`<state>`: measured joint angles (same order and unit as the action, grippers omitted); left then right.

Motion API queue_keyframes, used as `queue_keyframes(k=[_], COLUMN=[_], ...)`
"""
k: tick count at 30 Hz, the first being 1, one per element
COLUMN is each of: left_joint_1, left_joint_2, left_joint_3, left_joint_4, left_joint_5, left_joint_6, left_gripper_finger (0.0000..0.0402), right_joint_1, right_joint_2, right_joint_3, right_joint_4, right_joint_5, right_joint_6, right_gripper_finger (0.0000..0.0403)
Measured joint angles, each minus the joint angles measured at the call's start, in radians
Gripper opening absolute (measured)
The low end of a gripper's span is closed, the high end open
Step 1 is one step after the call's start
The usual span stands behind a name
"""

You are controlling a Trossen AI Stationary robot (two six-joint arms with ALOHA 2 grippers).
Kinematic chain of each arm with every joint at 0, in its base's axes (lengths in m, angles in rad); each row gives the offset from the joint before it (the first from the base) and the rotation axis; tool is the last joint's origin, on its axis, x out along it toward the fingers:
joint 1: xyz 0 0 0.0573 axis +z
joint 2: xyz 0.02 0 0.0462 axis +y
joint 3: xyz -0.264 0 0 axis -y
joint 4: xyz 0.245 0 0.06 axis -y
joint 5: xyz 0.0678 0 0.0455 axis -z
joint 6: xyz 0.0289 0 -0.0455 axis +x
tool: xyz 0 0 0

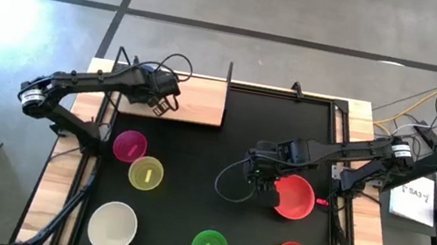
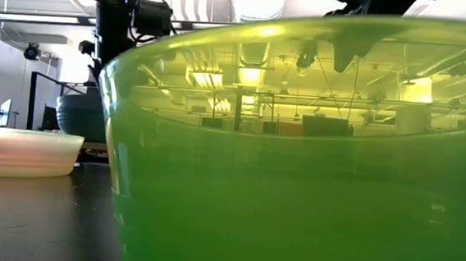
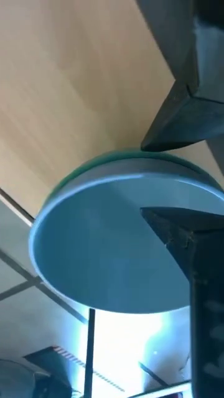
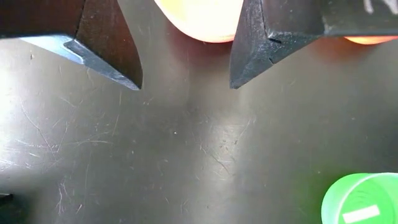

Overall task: Place and stack bowls onto a shelf
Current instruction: Stack the white bowl on the blue bowl on the shelf

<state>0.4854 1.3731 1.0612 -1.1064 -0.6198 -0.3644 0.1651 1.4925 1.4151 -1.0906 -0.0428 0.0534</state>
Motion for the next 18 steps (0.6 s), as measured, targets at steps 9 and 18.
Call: queue_keyframes(k=[9,18], left_joint_1=[-0.028,-0.243], left_joint_2=[-0.011,-0.016], left_joint_3=[0.061,0.106], left_joint_4=[-0.041,-0.006], left_joint_5=[0.014,0.278], left_joint_6=[0.005,-0.079], left_gripper_finger=[0.0138,0.0134], right_joint_1=[0.0,0.0], right_joint_2=[0.0,0.0], right_joint_3=[0.0,0.0], right_joint_4=[0.0,-0.001], right_joint_5=[0.0,0.0], right_joint_6=[0.0,0.047], right_gripper_finger=[0.0228,0.0228])
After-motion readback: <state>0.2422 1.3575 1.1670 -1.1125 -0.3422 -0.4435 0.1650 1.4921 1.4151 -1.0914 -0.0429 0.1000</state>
